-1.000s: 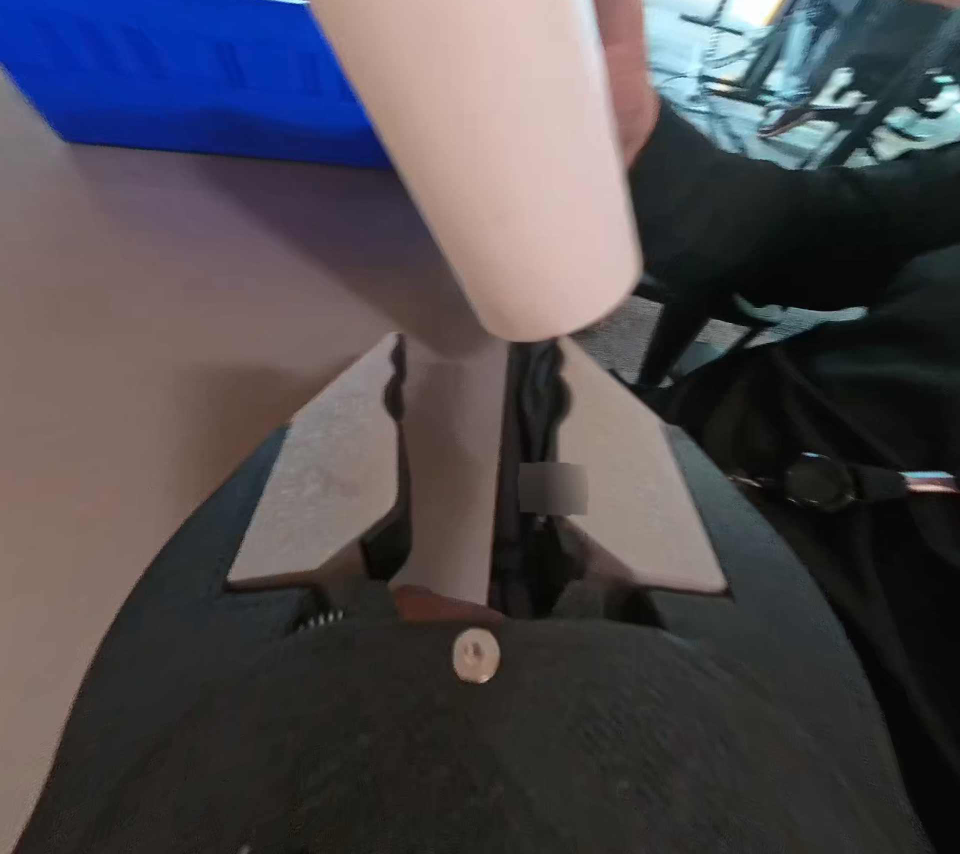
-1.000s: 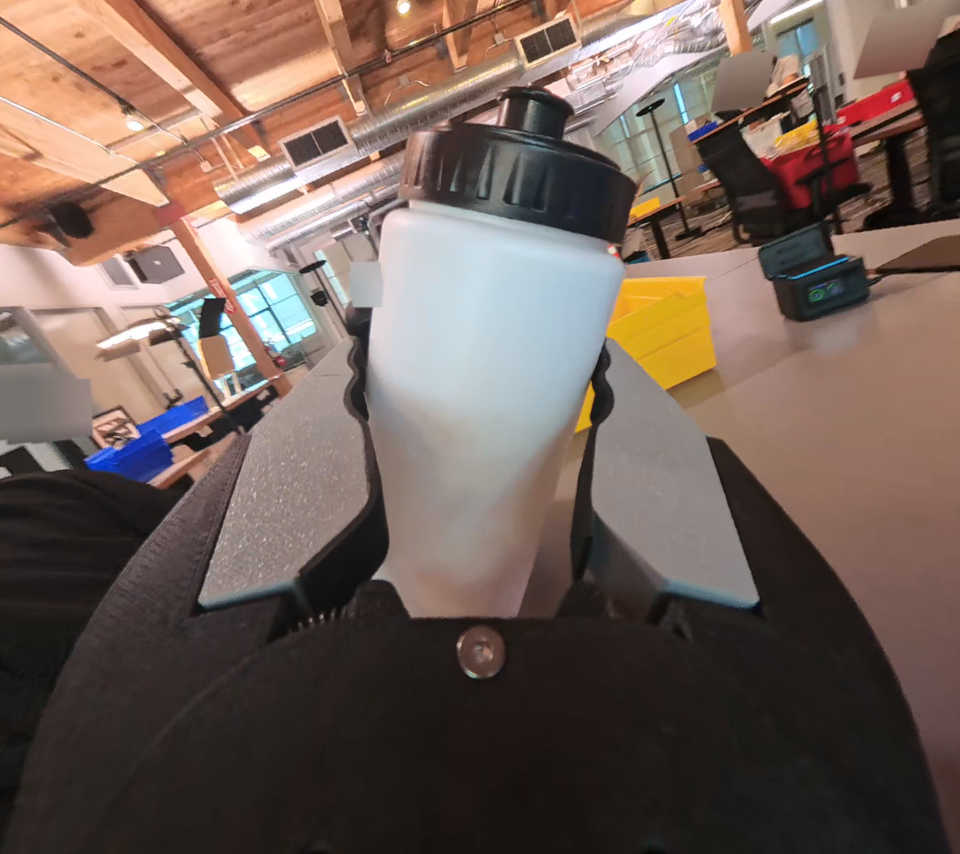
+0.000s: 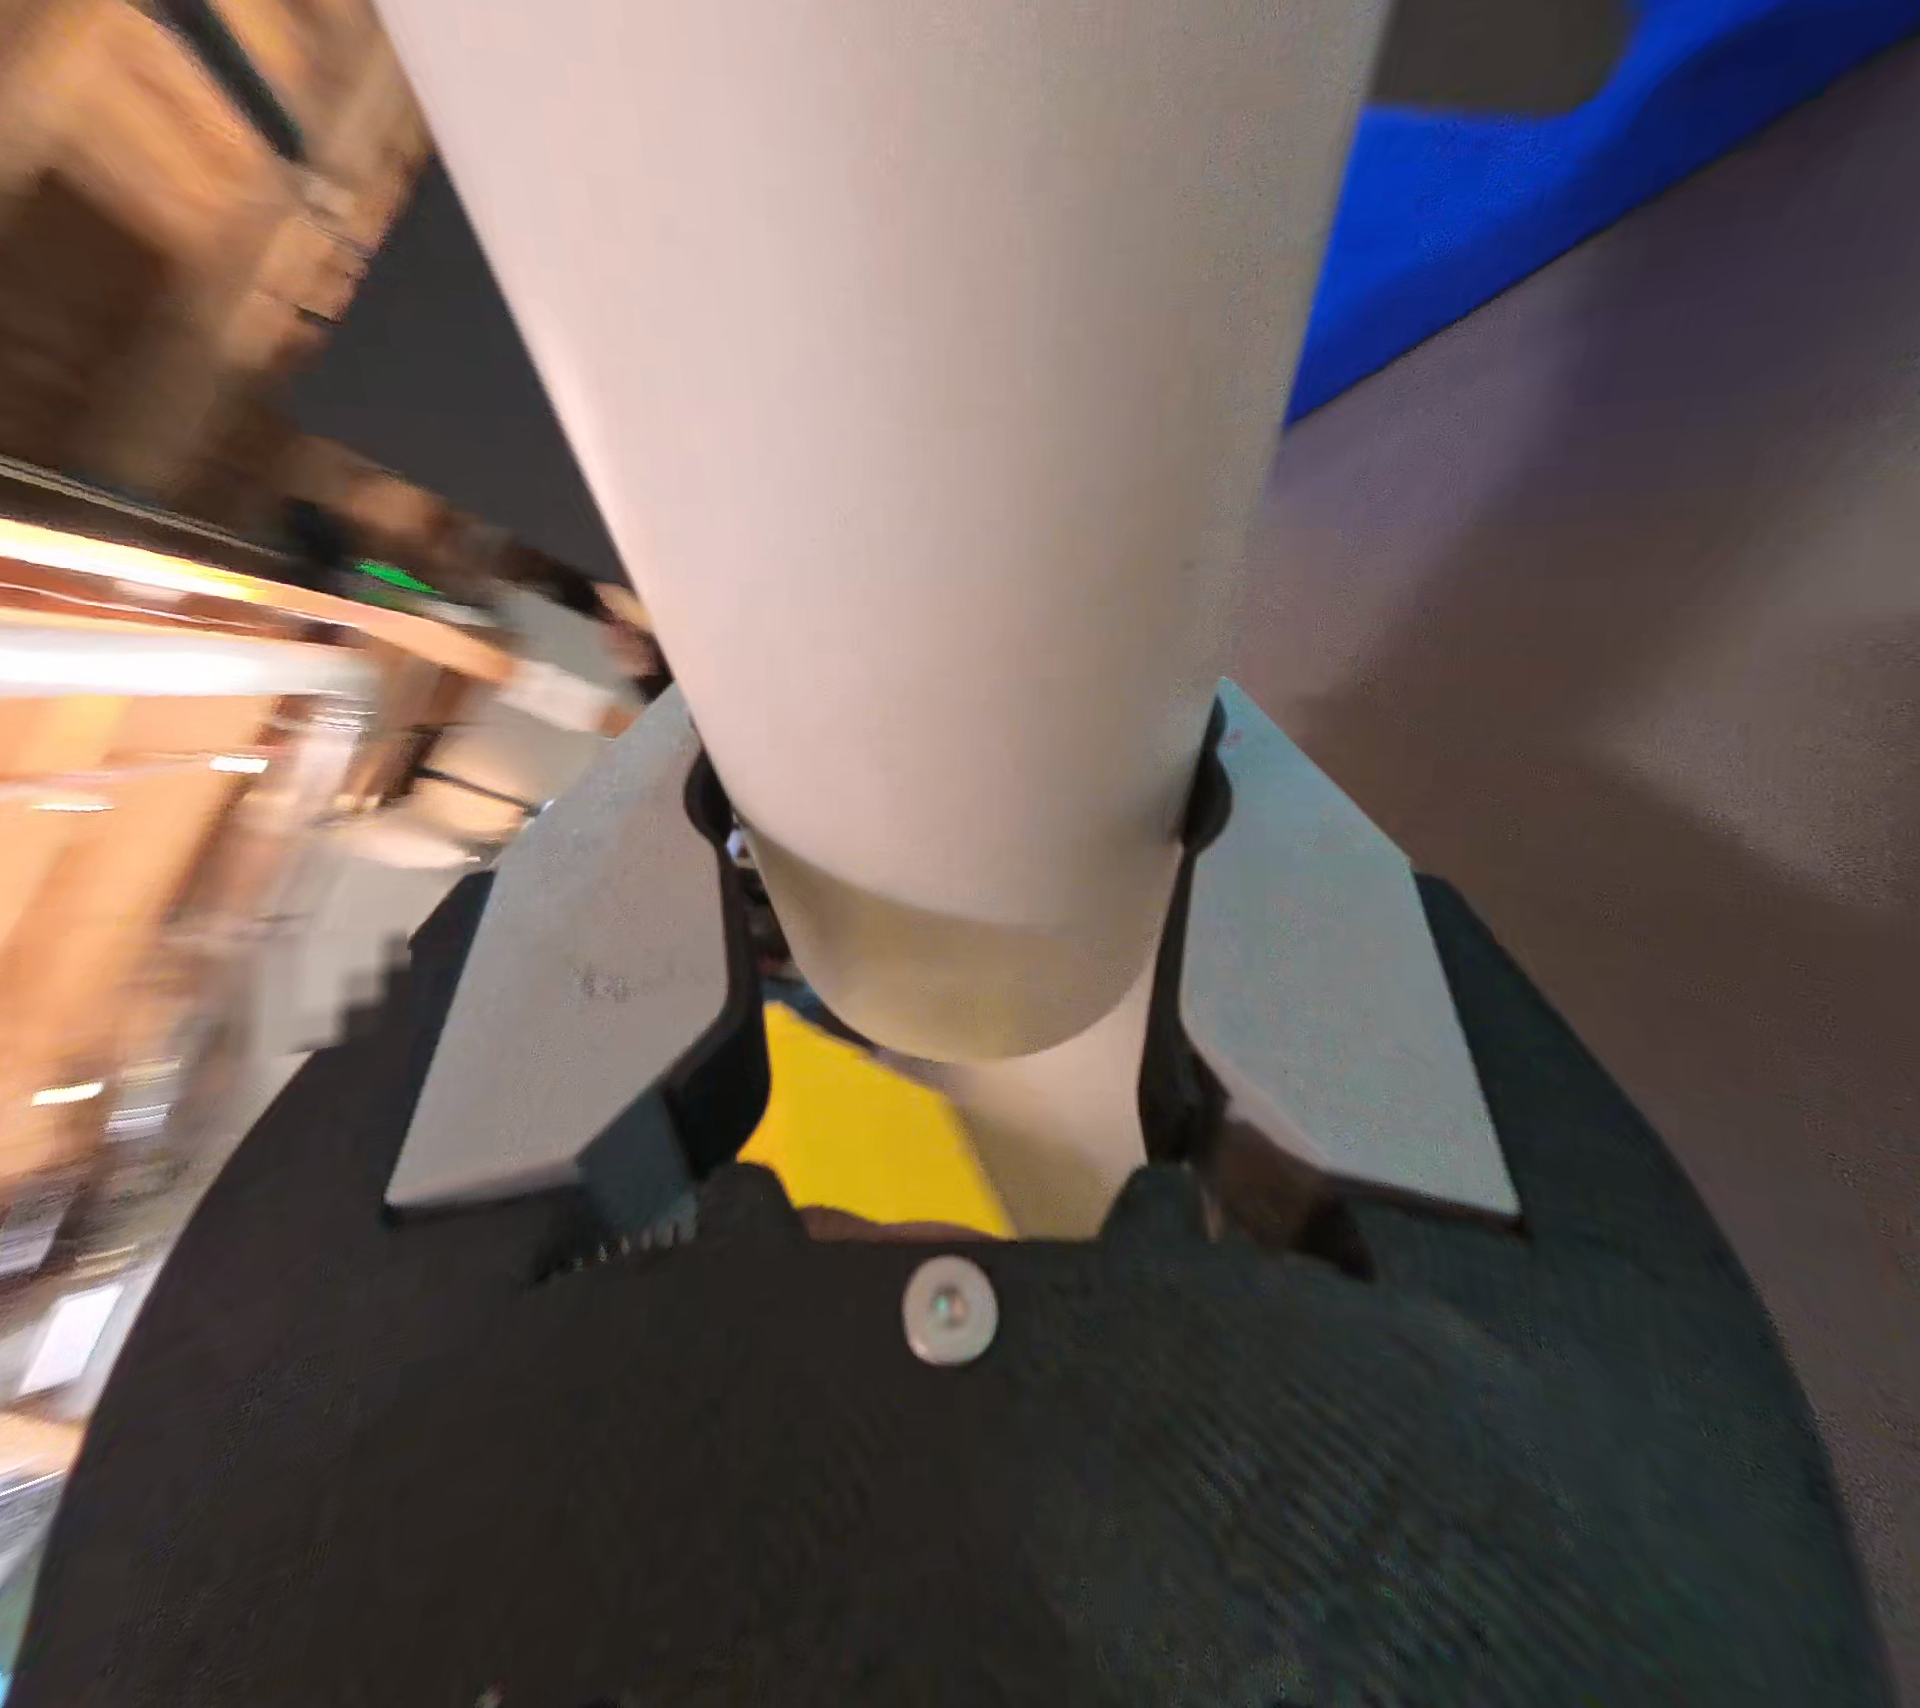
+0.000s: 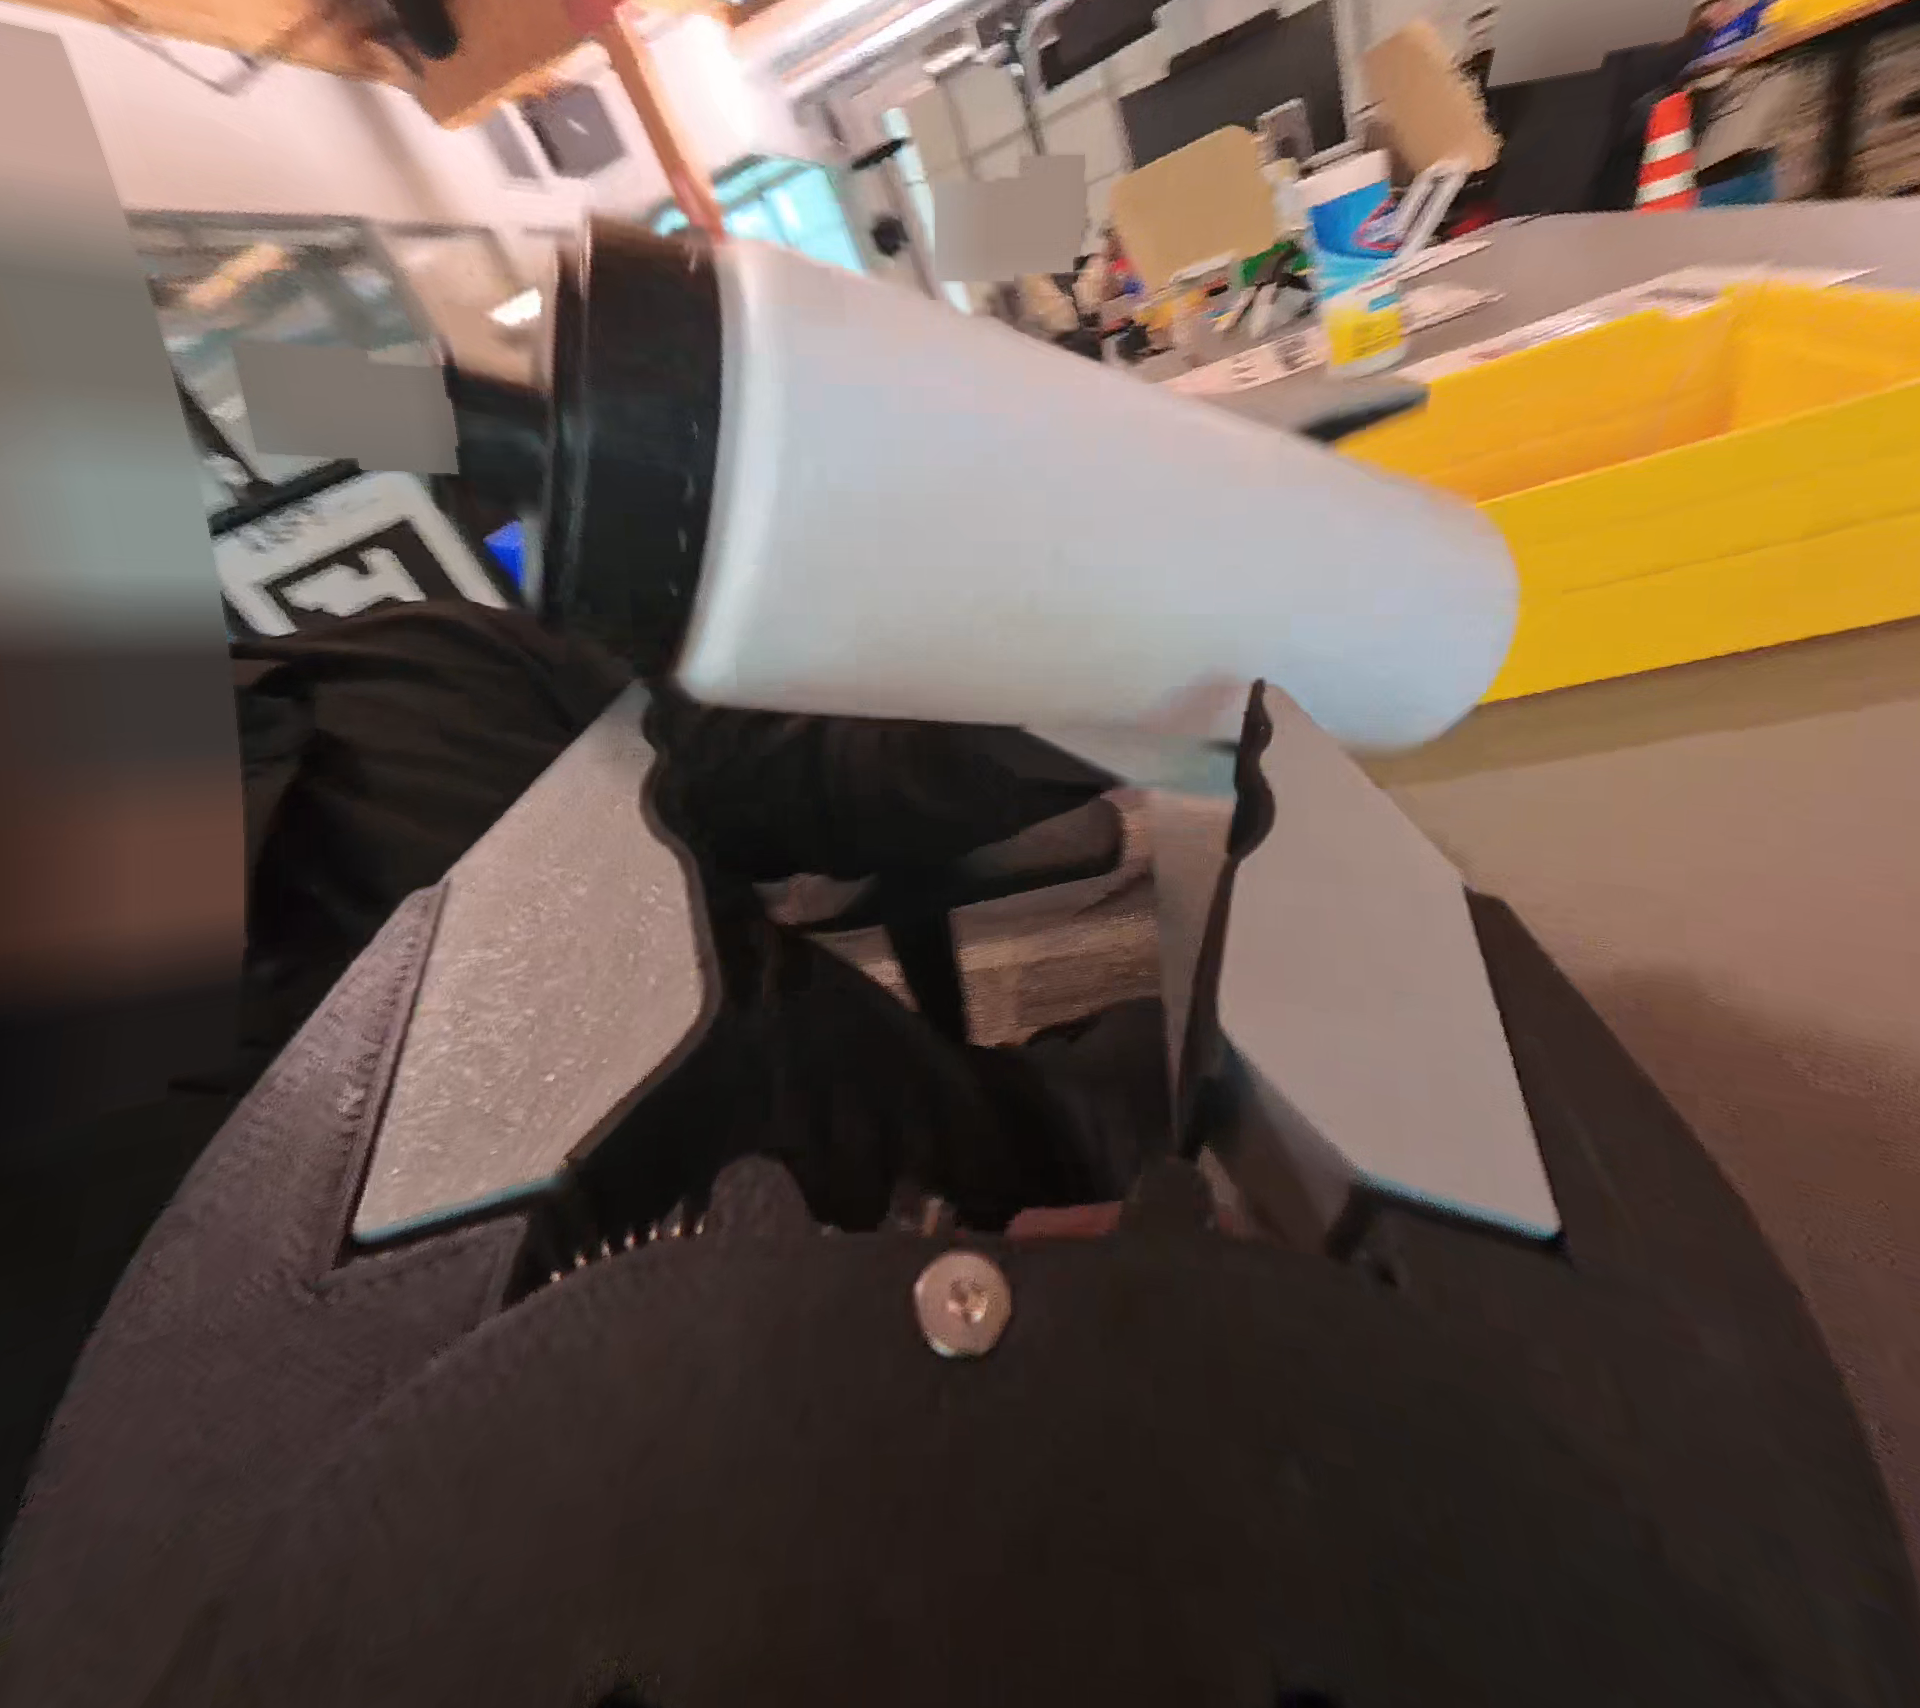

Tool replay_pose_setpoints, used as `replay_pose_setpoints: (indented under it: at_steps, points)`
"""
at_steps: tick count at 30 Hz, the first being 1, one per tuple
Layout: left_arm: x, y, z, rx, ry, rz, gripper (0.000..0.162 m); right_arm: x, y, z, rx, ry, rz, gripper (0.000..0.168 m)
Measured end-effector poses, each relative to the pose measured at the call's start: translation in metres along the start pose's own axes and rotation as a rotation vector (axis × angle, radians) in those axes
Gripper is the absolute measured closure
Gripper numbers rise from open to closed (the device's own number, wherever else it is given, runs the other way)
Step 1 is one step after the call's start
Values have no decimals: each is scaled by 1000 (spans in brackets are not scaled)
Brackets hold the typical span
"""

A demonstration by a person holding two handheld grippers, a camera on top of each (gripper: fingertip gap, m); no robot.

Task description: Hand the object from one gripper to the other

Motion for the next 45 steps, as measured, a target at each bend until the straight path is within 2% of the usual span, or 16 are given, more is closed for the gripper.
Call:
replay_pose_setpoints:
  at_steps: [1, 3, 6, 9, 11, 14, 17, 20, 23, 24, 27, 28, 34, 39, 42, 45]
  points:
    - [2, 7, -3, -66, 10, 53, 73, 1, 0, -2, -34, 16, 30, 72]
    - [6, 17, -8, -161, 22, 130, 73, 4, -1, -5, -81, 38, 88, 59]
    - [10, 22, -11, -263, 24, 249, 74, 3, 1, -8, -176, 30, 173, 54]
    - [9, 14, -13, -358, -8, 493, 74, 3, -1, -11, -235, 22, 259, 47]
    - [5, 1, -11, -373, -28, 595, 74, 9, -8, -9, -227, 50, 329, 43]
    - [-3, -16, -8, -351, -98, 627, 75, 27, -25, 5, -139, 138, 411, 38]
    - [0, -25, -1, -345, -53, 701, 76, 45, -33, 22, -120, 223, 461, 35]
    - [7, -34, 6, -291, -33, 668, 76, 63, -43, 41, -52, 278, 483, 33]
    - [8, -48, 11, -256, -27, 745, 76, 73, -55, 53, -17, 276, 536, 31]
    - [7, -53, 13, -248, -24, 756, 76, 75, -55, 55, -44, 272, 549, 45]
    - [6, -51, 13, -297, -30, 790, 76, 73, -64, 53, -94, 191, 624, 67]
    - [7, -51, 14, -279, -16, 787, 76, 73, -66, 51, -128, 163, 653, 69]
    - [13, -58, 19, -247, 5, 765, 77, 75, -80, 46, -58, 133, 633, 70]
    - [17, -52, 20, -293, 28, 749, 86, 67, -83, 39, -37, 68, 645, 71]
    - [22, -46, 19, -310, 44, 714, 84, 57, -78, 34, 37, 65, 548, 71]
    - [32, -38, 19, -220, 67, 519, 98, 39, -70, 24, 251, 77, 281, 71]
Point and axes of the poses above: each gripper's, where its closed fingertips meet, z out along the fingers, x out of its underside, y = z × x across the jaws, the point moved 7 cm from there along -z, back along the fingers, and after that the axes turned 10 degrees about z, right-handed, at the moved point
